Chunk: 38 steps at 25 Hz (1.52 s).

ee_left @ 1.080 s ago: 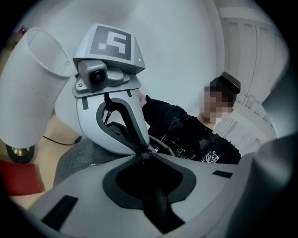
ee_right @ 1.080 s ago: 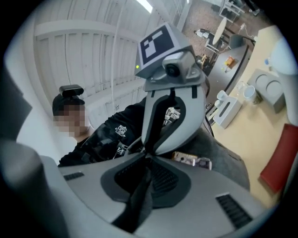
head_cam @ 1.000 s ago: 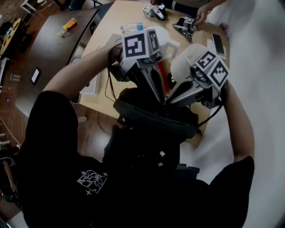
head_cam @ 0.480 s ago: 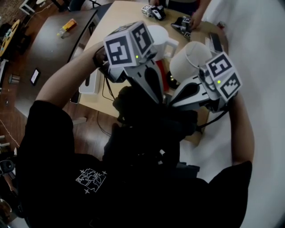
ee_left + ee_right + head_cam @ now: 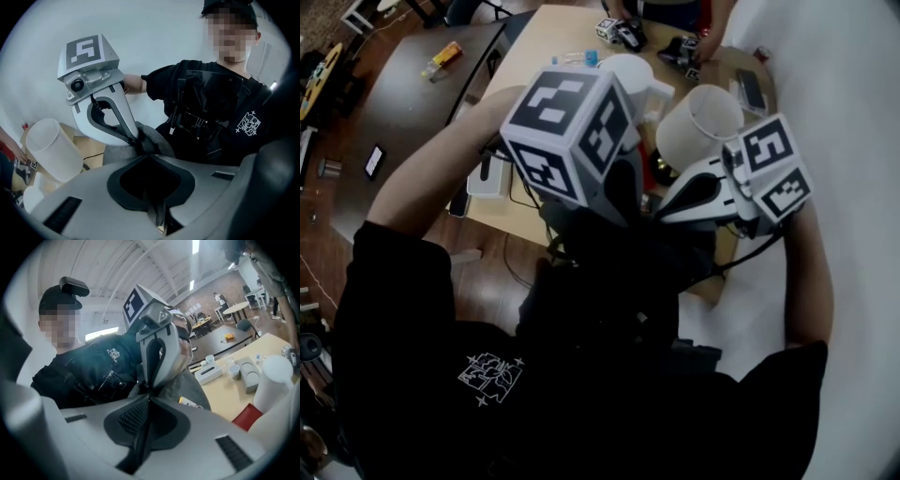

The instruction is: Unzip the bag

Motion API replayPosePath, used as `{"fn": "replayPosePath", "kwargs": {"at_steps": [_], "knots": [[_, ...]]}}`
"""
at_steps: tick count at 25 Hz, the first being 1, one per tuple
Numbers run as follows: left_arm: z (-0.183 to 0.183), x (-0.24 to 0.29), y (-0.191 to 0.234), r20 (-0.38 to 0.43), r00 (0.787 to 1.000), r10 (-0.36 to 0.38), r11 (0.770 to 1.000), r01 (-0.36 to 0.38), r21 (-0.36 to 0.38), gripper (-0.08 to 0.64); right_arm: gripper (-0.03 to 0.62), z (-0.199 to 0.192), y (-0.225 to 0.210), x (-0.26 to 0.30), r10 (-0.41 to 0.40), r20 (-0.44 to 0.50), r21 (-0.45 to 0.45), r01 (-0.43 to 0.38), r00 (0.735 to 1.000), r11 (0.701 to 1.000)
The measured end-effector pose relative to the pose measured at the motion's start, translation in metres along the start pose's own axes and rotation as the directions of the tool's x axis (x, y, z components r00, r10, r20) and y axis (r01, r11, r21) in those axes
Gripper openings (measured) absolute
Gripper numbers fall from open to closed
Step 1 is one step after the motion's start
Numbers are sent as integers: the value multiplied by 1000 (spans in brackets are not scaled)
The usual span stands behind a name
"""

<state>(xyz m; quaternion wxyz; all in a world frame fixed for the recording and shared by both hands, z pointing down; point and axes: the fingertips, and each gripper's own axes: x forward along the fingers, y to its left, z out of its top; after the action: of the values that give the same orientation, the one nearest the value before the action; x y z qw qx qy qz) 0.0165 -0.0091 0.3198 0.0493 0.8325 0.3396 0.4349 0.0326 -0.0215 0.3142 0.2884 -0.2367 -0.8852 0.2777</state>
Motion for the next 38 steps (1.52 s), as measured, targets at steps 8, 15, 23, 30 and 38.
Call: {"fn": "replayPosePath", "kwargs": {"at_steps": [8,15,23,30,38], "knots": [[-8,8,2,-55,997,54,998,-52,28,10,20,-1,0,1,-24,-12,-17,24,1000,1000],[-9,6,5,-26,998,62,998,-62,5,9,38,-4,2,6,-51,-73,-34,49,996,998],[-11,11,-3,-34,996,80,997,-80,5,9,58,-7,7,20,-147,-147,-87,135,978,987],[-11,12,-1,-37,995,92,996,-92,4,9,79,-11,3,17,-229,-186,-140,205,955,969],[-12,14,-3,-43,995,85,996,-85,6,9,47,-17,-5,28,-314,-261,-232,257,913,938]]}}
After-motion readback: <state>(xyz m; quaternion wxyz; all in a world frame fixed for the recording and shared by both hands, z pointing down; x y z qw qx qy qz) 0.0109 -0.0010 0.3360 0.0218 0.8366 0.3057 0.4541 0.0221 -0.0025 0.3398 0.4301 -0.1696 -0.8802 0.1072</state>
